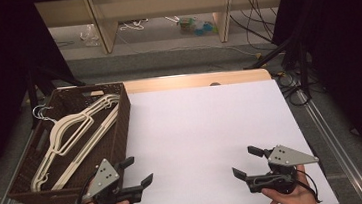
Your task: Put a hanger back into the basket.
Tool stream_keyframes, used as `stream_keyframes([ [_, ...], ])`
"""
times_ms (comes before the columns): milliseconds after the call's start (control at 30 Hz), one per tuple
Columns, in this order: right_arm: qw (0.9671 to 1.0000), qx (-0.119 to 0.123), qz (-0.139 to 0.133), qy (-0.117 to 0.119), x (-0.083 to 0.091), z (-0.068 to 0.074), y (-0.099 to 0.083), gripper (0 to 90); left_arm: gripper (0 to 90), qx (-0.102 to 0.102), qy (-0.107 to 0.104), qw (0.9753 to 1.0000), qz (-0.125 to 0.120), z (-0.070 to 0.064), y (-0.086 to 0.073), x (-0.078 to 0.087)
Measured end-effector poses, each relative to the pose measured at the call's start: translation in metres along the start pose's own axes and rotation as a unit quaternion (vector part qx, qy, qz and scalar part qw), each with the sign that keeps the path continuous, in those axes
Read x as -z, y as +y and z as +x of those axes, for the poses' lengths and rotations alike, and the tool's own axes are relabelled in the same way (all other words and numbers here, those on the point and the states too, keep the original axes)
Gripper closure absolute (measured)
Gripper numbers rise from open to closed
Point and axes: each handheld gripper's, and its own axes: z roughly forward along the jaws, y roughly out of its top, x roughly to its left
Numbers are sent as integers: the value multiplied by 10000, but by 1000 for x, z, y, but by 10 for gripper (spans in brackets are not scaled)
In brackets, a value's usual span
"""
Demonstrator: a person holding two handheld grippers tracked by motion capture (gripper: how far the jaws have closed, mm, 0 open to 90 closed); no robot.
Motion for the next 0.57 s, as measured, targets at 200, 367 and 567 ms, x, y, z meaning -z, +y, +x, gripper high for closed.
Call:
stream_keyframes([
  [200,10000,60,-1,-53,-1,0,0,163,206,61,-26,10000,-74,0,1,1],
  [367,10000,67,-23,-52,-1,0,0,163,206,63,-36,9999,-93,1,1,0],
  [567,10000,66,-33,5,-2,0,0,163,205,41,-59,9999,-82,0,1,0],
])
